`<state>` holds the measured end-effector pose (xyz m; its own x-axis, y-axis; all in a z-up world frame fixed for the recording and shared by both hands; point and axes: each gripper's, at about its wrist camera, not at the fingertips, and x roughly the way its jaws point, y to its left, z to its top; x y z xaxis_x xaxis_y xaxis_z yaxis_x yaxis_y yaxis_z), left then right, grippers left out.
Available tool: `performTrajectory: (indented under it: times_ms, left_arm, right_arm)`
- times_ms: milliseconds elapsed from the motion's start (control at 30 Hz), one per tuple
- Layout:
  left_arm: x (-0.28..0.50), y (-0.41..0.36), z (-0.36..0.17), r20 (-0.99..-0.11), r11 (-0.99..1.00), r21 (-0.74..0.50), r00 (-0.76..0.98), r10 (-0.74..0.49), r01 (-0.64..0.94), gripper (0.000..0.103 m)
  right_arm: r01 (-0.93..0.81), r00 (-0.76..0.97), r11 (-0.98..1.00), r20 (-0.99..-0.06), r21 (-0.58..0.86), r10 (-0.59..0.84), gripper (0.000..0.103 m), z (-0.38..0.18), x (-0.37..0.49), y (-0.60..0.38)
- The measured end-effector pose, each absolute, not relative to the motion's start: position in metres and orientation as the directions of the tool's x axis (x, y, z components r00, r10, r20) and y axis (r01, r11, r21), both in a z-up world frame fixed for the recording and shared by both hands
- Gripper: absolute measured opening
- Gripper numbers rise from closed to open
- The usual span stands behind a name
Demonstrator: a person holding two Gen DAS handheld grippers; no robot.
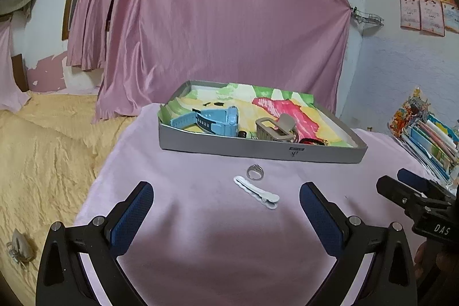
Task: Organize jewelry
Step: 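Withdraw both tools from the tray, then close left tool on the white hair clip while right tool approaches the silver ring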
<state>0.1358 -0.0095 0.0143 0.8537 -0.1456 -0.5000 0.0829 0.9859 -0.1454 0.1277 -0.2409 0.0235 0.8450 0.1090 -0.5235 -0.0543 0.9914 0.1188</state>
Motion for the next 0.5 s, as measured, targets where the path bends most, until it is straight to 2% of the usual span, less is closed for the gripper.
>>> performTrajectory:
  times_ms: [333, 500]
  left_arm:
    - [0.149, -0.028, 0.011, -0.577, 0.989, -0.126, 0.805, -0.14, 0.081, 0.102]
    - [0.158, -0.038, 0.011, -0.618, 0.99, -0.104, 0.773, -0.14, 0.095, 0.102]
  right_arm:
    - [-0.056, 0.844, 0.991, -0.525, 0.121, 0.112, 0.095, 0.03, 0.137, -0.253]
    - [-0.075, 0.81, 0.988, -0.569, 0.135, 0.14, 0.095, 0.028, 0.152, -0.259]
